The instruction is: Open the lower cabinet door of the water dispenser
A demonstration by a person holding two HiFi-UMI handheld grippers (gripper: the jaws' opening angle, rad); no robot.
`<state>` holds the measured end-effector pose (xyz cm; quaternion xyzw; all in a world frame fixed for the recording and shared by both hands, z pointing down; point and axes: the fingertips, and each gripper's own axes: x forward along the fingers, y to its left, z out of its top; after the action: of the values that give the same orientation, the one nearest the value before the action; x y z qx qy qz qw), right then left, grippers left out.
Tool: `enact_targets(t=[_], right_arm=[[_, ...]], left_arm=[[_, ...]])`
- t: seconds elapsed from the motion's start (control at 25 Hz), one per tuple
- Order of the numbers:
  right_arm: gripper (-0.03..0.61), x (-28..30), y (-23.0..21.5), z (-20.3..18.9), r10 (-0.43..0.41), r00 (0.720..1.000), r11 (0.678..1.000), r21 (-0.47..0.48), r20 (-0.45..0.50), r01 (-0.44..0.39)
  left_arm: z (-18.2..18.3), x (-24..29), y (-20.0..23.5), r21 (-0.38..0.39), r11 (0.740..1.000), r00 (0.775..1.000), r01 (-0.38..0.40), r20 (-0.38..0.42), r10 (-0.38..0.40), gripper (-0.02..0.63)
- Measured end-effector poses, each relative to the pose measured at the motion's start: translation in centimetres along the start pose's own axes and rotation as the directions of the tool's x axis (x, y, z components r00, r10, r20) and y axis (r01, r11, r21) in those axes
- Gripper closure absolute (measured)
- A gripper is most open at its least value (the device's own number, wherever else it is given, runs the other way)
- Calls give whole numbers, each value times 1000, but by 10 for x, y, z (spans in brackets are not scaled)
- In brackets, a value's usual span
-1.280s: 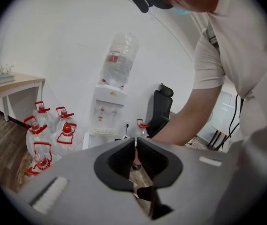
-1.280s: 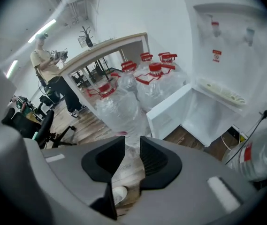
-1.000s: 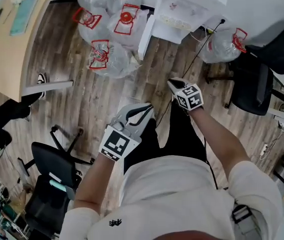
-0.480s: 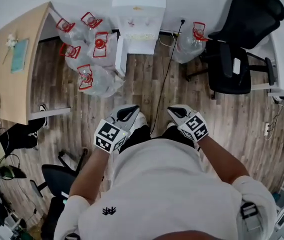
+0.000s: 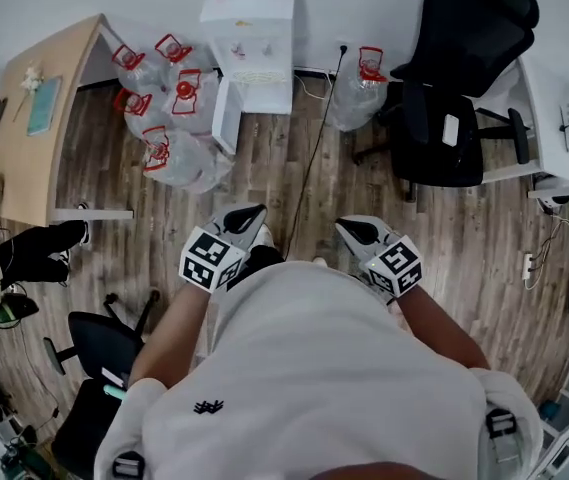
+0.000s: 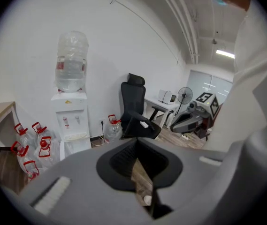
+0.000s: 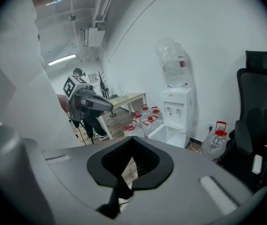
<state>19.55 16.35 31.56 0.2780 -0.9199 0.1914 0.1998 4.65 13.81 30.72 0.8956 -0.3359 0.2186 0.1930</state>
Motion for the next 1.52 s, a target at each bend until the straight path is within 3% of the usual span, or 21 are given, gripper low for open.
enact_targets(t=[0.48,0.92,1.52], right_arm=[[577,-86,2,-42,8,1000,1000,-13,12,-8],[577,-109,33,-55,60,997,997,-48,39,-58],[577,-117,44,-61,80,996,992,-103,37,-76]], left_arm=[[-18,2,-104,-17,999,999,-33,-2,33,558],[-32,-5,-143,-24,998,998,-57,-3,57,558],[-38,-8,-163,-37,997,997,-73,-5,73,558]])
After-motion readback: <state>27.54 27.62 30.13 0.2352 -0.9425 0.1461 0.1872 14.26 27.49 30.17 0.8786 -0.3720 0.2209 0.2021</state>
